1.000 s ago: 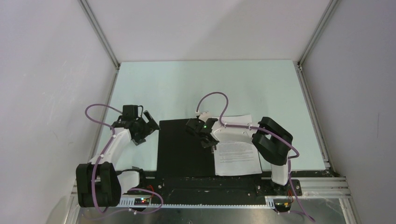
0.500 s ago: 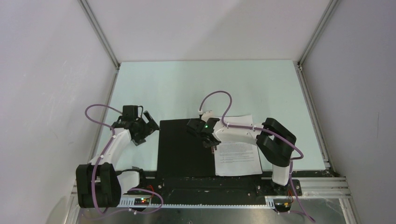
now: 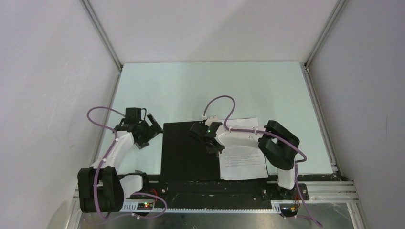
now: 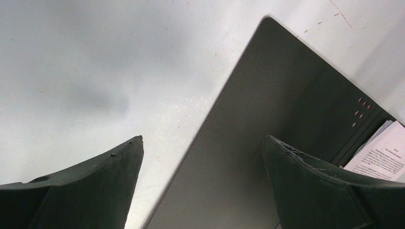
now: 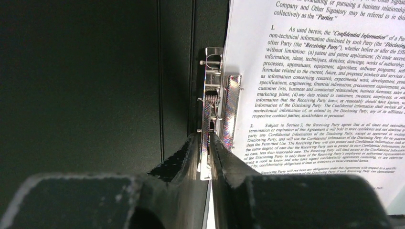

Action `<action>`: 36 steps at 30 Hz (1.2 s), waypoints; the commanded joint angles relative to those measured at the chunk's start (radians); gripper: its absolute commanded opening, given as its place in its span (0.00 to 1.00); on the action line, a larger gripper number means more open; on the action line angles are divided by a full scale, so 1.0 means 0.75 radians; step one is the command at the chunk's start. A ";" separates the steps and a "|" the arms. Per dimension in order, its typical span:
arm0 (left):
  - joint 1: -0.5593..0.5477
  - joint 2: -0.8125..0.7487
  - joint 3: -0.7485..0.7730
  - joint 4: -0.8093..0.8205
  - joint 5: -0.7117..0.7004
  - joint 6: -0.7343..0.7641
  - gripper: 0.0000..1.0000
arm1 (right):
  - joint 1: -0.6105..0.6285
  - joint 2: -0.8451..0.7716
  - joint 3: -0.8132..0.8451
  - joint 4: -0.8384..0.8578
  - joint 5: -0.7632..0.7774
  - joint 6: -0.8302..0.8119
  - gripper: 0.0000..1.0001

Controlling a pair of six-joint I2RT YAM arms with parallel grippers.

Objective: Put the files into the folder

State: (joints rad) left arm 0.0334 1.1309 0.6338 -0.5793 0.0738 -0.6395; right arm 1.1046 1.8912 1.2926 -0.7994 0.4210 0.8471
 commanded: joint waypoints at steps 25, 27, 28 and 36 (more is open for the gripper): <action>0.003 0.166 0.091 0.039 0.464 0.158 1.00 | -0.265 -0.278 -0.030 0.121 -0.094 -0.228 0.00; 0.001 0.183 0.087 0.066 0.490 0.158 1.00 | -0.302 -0.321 -0.022 0.123 -0.120 -0.257 0.00; -0.001 0.188 0.084 0.076 0.504 0.158 1.00 | -0.314 -0.343 -0.021 0.122 -0.140 -0.276 0.00; -0.083 0.246 0.097 0.208 0.631 0.140 1.00 | -0.412 -0.455 -0.015 0.110 -0.255 -0.334 0.00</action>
State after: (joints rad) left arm 0.0177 1.2984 0.6624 -0.4988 0.4599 -0.5488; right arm 0.8185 1.6196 1.2560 -0.7364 0.2886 0.6350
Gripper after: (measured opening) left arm 0.996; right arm 0.022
